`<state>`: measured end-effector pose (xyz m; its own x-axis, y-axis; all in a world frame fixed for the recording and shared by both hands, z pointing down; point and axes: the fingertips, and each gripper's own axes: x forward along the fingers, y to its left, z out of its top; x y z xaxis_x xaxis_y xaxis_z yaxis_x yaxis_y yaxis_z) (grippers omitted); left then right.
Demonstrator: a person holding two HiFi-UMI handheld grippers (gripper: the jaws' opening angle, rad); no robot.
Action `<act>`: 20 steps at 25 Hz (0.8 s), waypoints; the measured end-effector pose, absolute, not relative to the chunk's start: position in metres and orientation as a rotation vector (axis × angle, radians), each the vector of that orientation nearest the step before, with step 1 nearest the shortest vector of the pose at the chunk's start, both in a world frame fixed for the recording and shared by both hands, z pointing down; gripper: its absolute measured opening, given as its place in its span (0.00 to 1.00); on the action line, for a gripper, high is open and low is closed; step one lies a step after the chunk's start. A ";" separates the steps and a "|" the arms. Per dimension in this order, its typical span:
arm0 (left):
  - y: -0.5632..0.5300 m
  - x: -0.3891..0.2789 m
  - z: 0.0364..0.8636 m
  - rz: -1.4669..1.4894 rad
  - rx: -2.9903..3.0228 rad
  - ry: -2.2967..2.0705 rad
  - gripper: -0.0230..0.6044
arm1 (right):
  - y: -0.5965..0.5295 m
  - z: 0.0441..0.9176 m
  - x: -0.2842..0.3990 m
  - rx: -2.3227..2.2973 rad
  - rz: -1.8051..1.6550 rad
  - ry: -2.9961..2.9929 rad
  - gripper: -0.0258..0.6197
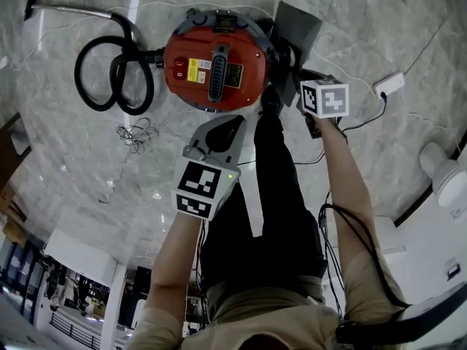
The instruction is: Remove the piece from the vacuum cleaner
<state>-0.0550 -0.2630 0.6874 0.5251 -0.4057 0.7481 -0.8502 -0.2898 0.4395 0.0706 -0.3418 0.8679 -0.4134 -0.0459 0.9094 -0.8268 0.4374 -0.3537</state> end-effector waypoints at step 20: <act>-0.256 -0.060 0.697 0.679 1.897 -1.012 0.04 | -0.336 0.879 0.081 0.712 0.650 -1.825 0.09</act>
<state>-0.0600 -0.2558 0.6974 0.5232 -0.3832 0.7612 -0.8497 -0.3028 0.4316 0.0809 -0.3359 0.8788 -0.2982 -0.1718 0.9389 -0.7266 0.6788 -0.1066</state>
